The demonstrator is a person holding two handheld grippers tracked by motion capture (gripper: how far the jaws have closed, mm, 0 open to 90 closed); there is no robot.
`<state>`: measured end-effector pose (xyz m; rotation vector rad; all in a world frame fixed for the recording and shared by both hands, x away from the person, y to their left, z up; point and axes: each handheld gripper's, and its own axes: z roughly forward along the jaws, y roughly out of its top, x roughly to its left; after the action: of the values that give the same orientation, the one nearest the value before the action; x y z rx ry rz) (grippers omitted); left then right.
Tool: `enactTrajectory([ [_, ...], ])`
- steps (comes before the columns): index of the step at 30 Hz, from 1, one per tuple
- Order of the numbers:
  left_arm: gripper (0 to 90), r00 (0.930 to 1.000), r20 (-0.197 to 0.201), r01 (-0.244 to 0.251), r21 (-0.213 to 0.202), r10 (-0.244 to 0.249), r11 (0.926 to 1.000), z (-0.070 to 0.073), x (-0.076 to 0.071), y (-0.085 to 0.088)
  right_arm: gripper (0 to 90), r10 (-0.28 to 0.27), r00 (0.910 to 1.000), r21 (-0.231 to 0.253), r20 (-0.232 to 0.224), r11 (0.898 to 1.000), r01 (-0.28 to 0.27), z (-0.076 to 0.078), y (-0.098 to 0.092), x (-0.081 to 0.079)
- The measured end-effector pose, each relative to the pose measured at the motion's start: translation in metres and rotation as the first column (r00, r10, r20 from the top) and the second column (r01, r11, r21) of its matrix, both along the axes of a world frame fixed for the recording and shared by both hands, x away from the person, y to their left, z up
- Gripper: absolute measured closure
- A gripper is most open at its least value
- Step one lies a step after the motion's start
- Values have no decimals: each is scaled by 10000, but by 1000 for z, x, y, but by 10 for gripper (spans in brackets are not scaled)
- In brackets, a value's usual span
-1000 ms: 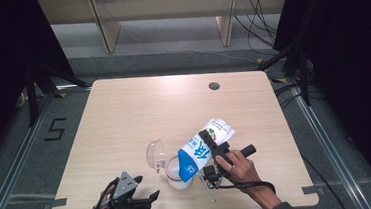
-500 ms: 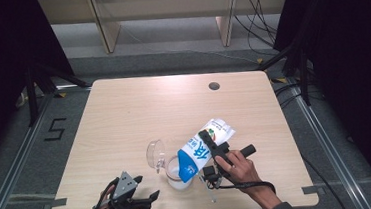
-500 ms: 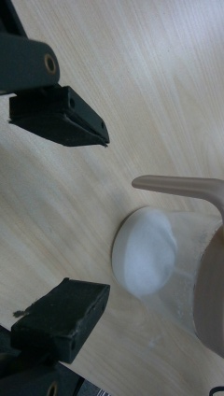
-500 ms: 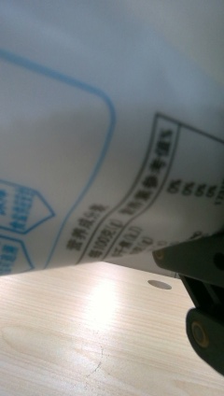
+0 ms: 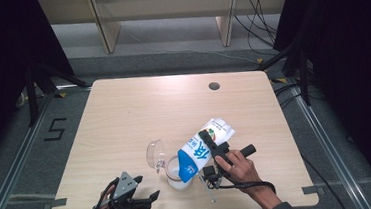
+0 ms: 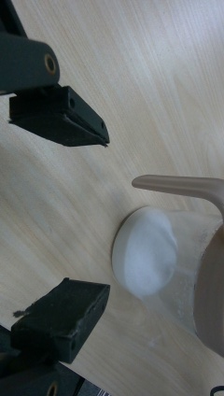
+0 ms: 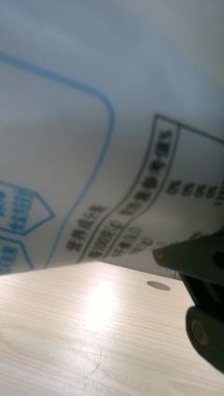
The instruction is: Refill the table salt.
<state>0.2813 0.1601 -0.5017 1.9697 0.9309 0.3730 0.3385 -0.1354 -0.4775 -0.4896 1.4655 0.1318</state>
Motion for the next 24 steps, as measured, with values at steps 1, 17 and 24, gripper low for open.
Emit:
enactTrajectory([
  [1,228,10000,-1,2,-2,-2,10000,0,0,0,621,-14,10000,110,-45,9999,14,-1,0,0],
  [17,228,10000,10,-14,42,14,10000,0,0,0,640,-23,10000,-73,-10,10000,23,1,0,0],
  [24,227,10000,0,3,-8,-3,10000,0,0,0,644,-4,10000,-12,-4,10000,4,1,0,0],
])
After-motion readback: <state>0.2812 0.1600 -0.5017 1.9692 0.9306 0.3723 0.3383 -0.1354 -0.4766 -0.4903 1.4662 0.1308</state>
